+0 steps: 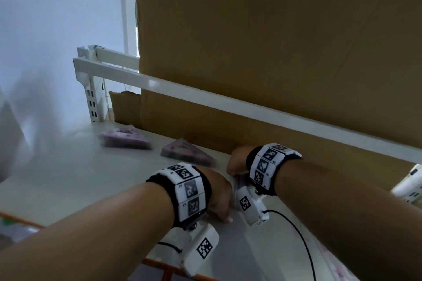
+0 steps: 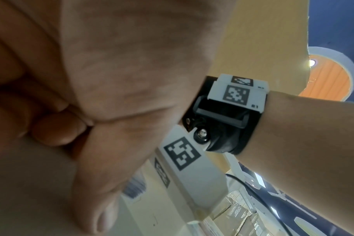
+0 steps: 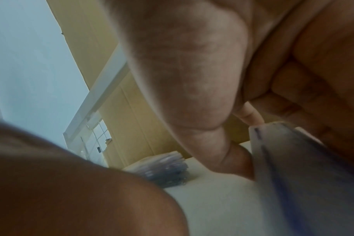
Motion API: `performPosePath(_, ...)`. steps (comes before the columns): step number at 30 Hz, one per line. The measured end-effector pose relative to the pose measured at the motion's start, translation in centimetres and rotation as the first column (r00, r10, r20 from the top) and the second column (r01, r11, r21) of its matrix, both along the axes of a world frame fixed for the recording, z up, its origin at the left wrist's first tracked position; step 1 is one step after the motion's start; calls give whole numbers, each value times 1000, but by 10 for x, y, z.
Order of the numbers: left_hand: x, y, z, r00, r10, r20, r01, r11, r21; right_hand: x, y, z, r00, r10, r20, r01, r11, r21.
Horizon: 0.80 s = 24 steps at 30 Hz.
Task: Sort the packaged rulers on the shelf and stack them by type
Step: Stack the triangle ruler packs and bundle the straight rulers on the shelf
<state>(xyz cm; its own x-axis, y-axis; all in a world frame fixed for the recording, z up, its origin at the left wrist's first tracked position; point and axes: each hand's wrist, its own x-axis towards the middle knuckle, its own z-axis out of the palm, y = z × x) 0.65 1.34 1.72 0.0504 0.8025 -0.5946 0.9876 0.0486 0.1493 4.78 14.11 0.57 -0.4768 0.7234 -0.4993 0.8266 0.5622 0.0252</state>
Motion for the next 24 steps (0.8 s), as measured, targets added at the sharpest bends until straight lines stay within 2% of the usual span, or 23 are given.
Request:
performPosePath(2,-1,3,-5,1000,-15,14,15,1000,7,3,1,0,995,-18,-95,11,997,-70)
performPosePath(4,0,3,-6,1000,-17,19,17,1000,-11,9,-3,7,996,-35,-80,28,995,-93)
performPosePath(7,-4,2,-10,995,49,91,-50,999,2,25,-6,25,992,-41,-116,39,999,-18)
performPosePath(9,-8,0,-14,988,90,124,-91,996,3,49,-7,37,979,-87,-185,86,996,-12)
performPosePath(11,-12,-3,-16,978,137,156,-137,991,-10,85,-6,46,937,-208,-280,195,978,-75)
performPosePath(13,-14,-7,-13,971,154,182,-157,988,3,126,-6,54,908,-237,-345,230,971,-61)
performPosePath(16,-11,-15,-5,985,74,158,-92,990,109,187,-11,58,934,-184,-307,226,969,105)
performPosePath(18,-2,-21,-1,990,17,139,-41,985,168,228,-18,54,914,-246,-323,304,941,146)
performPosePath(20,15,-28,-1,989,-21,145,-7,982,190,264,-28,43,908,-275,-317,347,916,200)
performPosePath(22,36,-34,-5,985,-72,155,43,982,183,294,-38,28,921,-244,-303,329,905,271)
performPosePath(24,57,-36,-16,981,-146,126,122,976,180,315,-49,10,912,-205,-356,317,903,292)
